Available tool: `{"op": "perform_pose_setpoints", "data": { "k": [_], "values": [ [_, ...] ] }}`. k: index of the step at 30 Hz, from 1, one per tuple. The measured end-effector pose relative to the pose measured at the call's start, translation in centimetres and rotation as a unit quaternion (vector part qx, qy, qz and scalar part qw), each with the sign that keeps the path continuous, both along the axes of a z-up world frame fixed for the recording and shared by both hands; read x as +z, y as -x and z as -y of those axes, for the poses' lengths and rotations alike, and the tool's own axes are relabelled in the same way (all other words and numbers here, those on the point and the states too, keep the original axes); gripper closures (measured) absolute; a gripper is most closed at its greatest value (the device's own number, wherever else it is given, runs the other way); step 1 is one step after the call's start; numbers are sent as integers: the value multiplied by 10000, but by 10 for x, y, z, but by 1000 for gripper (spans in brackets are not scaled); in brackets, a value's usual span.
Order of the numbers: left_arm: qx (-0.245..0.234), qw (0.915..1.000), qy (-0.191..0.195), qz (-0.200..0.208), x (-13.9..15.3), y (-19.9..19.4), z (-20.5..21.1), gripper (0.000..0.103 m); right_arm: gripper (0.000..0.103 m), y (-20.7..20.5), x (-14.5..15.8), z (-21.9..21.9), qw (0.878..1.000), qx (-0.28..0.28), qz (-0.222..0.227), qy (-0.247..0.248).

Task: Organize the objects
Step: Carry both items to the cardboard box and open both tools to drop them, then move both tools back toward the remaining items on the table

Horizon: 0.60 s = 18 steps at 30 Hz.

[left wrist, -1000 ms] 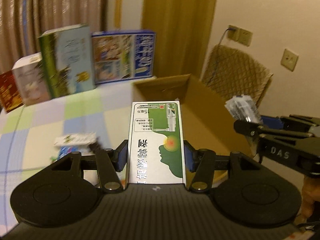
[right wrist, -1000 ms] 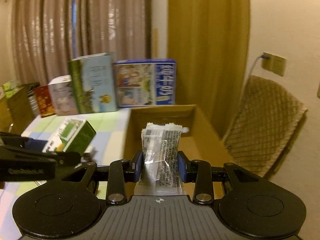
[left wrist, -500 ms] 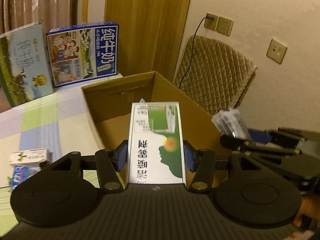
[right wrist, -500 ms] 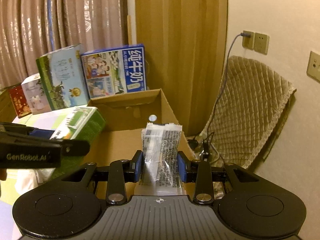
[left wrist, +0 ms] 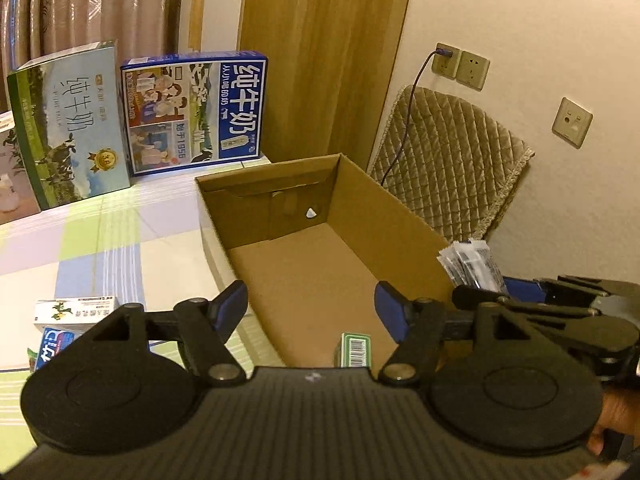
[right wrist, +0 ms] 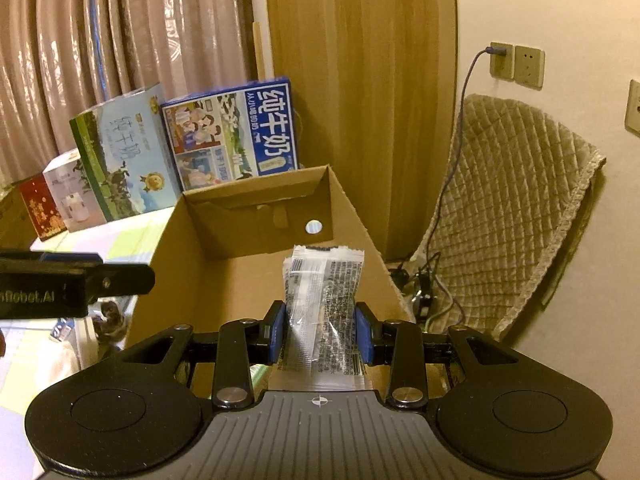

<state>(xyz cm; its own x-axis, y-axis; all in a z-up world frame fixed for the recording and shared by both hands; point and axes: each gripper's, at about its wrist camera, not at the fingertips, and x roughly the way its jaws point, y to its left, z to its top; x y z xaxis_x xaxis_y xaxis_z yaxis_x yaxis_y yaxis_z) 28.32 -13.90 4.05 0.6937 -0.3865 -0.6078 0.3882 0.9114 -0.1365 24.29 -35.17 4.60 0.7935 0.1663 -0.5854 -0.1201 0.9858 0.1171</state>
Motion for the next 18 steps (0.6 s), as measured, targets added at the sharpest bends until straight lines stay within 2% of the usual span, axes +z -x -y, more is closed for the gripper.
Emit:
{"op": "perform_pose_setpoints", "data": {
  "k": [1, 4, 5, 8, 11, 18],
  "values": [
    [22, 10000, 1, 2, 0, 0, -2, 37, 69, -2, -1, 1, 9999, 6, 18, -130],
    [99, 9999, 12, 13, 1, 0, -9, 36, 54, -6, 0, 4, 9992, -46, 42, -383],
    [141, 9999, 5, 25, 1, 1, -12, 35, 52, -6, 3, 4, 9992, -60, 93, -397],
    [202, 9998, -27, 68, 3, 2, -20, 33, 51, -2, 8, 2, 9991, -36, 162, -386],
    [275, 9996, -22, 96, 5, 4, -32, 27, 49, 3, 13, -1, 9988, -17, 176, -448],
    [469, 9984, -178, 242, 11, 17, -69, 25, 44, 21, 37, -25, 9983, 275, 378, -362]
  ]
}}
